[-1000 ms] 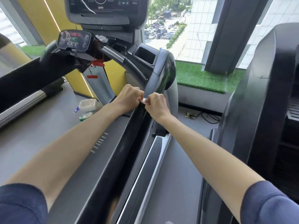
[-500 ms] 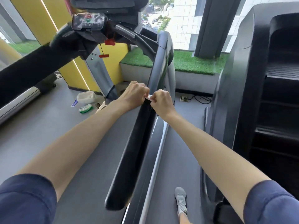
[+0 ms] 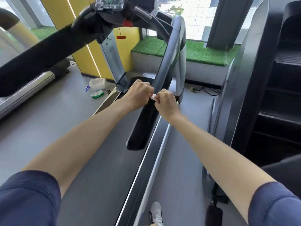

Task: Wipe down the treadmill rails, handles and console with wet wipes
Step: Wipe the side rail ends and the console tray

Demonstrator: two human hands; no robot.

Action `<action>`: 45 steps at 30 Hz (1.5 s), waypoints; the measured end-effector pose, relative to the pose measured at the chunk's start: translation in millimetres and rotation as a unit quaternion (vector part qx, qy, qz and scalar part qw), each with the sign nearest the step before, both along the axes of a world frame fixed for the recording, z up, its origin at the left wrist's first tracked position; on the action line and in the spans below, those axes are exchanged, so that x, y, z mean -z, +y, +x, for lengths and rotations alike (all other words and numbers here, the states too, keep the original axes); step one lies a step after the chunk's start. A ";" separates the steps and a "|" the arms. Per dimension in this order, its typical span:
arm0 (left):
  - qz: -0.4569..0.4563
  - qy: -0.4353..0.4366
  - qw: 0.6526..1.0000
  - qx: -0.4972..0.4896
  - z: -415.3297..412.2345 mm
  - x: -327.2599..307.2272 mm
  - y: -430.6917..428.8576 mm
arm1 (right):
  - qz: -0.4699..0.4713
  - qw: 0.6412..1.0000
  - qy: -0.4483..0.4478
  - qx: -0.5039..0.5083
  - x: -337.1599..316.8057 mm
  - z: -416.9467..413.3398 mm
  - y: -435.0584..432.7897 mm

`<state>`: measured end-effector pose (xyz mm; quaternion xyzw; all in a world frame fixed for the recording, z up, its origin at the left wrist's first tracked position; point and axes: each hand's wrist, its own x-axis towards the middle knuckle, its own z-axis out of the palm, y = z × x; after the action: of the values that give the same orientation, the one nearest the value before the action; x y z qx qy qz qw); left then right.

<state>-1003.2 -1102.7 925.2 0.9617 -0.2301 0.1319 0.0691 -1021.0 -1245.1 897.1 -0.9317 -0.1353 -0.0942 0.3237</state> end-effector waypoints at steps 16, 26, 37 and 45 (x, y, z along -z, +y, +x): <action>-0.010 -0.084 0.996 0.000 -145.0 21.8 16.6 | -0.001 0.995 -0.075 -0.068 32.4 -131.4 23.8; 0.052 -0.185 0.981 0.032 -192.4 44.9 29.0 | 0.002 0.988 -0.142 -0.056 44.3 -181.5 34.4; -0.209 0.066 0.956 -0.196 -260.7 119.9 27.1 | -0.052 0.991 -0.058 -0.108 96.7 -224.2 26.9; -0.718 0.368 0.517 -0.286 -257.7 90.2 3.3 | 0.058 0.996 -0.004 -0.061 78.6 -228.9 29.6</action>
<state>-1260.9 -1099.4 835.1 0.5622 0.2761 -0.1011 0.7730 -1249.8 -1215.5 818.5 -0.9008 -0.1872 -0.0862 0.3821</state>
